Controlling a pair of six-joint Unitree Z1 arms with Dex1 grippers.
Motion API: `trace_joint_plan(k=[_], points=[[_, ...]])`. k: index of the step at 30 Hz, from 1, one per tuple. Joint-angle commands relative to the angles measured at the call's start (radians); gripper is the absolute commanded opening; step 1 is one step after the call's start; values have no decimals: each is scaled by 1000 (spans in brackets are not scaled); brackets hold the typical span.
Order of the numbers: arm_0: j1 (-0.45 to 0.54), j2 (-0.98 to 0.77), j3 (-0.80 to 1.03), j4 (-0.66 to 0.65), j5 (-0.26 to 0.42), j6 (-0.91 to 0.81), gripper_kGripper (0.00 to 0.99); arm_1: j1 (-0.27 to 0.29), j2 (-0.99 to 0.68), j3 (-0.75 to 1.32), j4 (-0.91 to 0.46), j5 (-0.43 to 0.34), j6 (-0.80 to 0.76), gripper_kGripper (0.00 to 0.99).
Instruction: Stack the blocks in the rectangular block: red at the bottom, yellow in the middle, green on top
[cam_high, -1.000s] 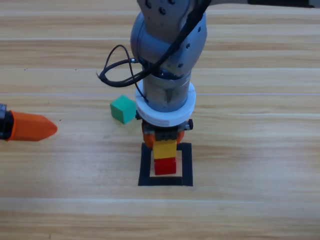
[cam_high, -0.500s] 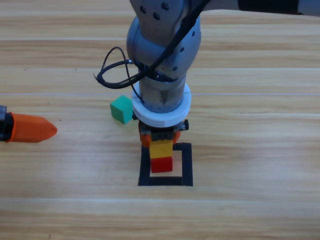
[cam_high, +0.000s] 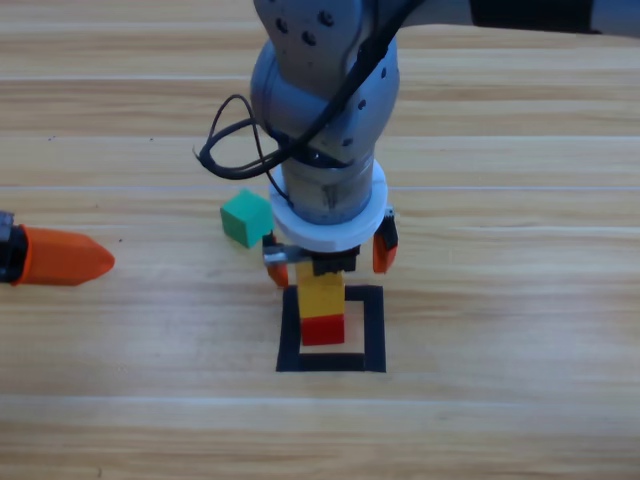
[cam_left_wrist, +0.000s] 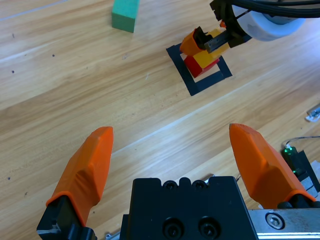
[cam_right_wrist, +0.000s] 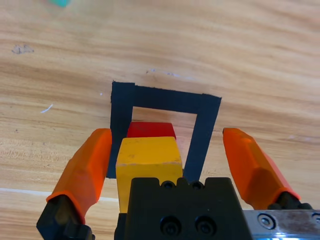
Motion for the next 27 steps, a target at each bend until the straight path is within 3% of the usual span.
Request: trace_joint_plan(k=[1,10,14,21,27], points=[[16,19,5,-19,4,-18,990,63,-168,1,12,-48,-22,989],[87,110,-137,-13,-8,-96,990,68,-389,123,9,-90,-65,986],[144,199,-202,-13,-36,-127,990,11,-499,294,-29,-98,-83,986],[271,504,-410,27,-137,-151,990,-106,-734,714,-239,-87,-151,979],[322,734,-584,71,-139,-237,988,-127,-769,864,-315,-85,-189,980]])
